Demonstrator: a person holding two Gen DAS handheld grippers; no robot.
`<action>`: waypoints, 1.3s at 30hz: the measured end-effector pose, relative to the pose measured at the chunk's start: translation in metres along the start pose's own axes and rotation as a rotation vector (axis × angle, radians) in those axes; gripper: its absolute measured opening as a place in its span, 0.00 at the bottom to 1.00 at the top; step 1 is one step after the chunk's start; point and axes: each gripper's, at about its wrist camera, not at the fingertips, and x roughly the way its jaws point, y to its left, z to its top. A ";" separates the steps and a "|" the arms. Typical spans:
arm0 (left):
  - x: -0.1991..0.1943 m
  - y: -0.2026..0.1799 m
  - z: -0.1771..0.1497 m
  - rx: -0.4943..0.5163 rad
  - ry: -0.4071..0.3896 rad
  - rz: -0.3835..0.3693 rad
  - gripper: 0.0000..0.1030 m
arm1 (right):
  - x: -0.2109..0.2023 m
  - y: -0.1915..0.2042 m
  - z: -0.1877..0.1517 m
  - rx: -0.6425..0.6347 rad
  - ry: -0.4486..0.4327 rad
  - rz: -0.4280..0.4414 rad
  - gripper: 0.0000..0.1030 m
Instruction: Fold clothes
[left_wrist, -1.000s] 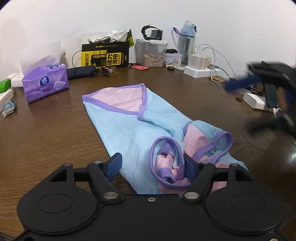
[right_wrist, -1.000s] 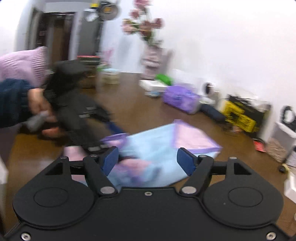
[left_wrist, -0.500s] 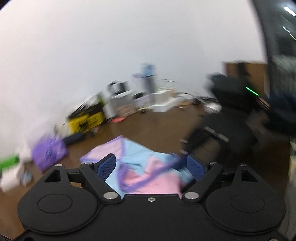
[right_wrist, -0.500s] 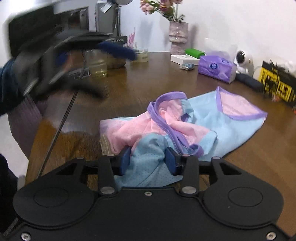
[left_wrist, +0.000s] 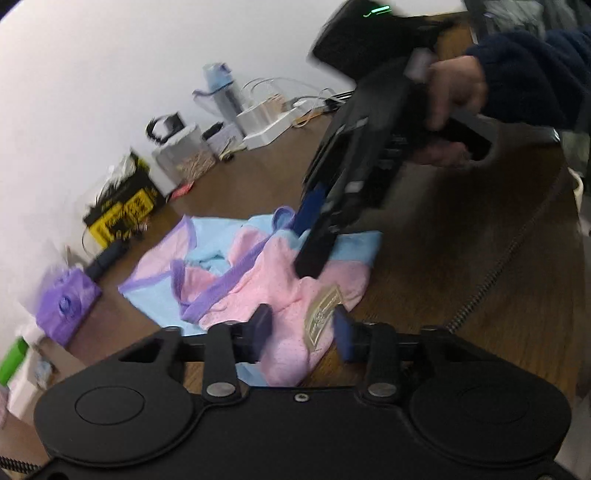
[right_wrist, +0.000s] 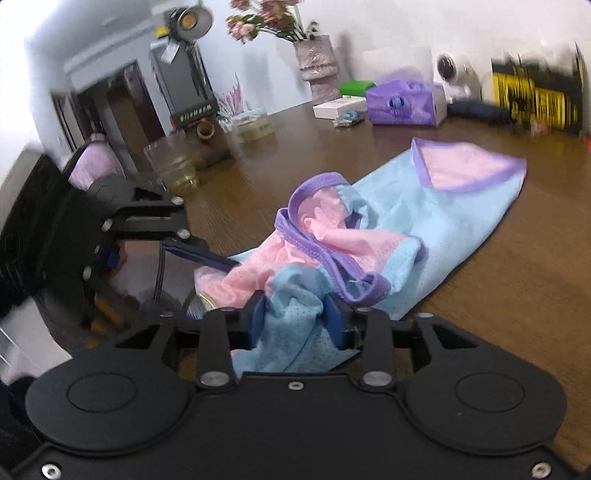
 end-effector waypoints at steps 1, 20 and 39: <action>0.002 0.004 -0.001 -0.013 0.001 -0.004 0.33 | -0.007 0.010 0.000 -0.072 -0.024 -0.043 0.63; -0.028 0.007 -0.003 -0.081 0.005 -0.233 0.04 | -0.019 0.052 -0.008 -0.298 0.117 0.095 0.11; 0.003 0.057 0.038 -0.152 -0.004 -0.437 0.04 | -0.055 -0.007 0.008 -0.011 0.088 0.208 0.12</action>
